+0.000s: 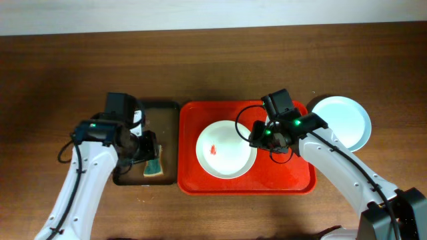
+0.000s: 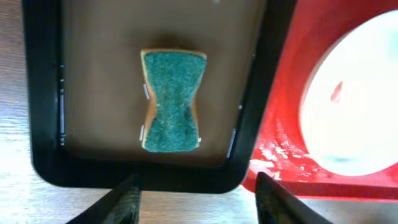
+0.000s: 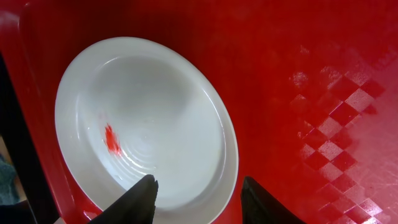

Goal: Clean dirty plates on tray and stack at the side
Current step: 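Lower the left gripper onto the sponge on the black tray and grasp it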

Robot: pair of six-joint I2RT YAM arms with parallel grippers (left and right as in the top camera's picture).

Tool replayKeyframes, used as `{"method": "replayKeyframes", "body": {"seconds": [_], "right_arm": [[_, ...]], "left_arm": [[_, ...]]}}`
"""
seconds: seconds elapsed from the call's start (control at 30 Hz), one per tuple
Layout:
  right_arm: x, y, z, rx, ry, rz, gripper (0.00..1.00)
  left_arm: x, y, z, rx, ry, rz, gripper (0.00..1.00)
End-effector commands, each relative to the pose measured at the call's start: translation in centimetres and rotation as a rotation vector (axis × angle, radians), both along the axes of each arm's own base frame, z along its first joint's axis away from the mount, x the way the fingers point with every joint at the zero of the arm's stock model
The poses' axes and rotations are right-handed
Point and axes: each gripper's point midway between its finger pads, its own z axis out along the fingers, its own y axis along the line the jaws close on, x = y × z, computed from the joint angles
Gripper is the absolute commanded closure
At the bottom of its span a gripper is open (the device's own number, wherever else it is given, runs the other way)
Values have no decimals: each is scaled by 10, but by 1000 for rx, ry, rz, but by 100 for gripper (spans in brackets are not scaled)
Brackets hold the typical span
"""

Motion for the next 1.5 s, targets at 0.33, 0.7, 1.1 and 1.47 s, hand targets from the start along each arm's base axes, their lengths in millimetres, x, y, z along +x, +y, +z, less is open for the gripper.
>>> {"method": "replayKeyframes", "body": {"seconds": [0.33, 0.7, 1.1, 1.47], "right_arm": [[-2, -1, -5, -16, 13, 4, 55], [-2, -1, -5, -17, 13, 3, 55], [-2, -1, -5, -17, 13, 3, 55], [-2, -1, -5, -16, 12, 3, 50]], "left_arm": [[10, 6, -56, 119, 133, -12, 57], [4, 6, -90, 118, 126, -11, 72], [8, 8, -105, 138, 139, -87, 74], [42, 4, -69, 142, 47, -124, 100]]}}
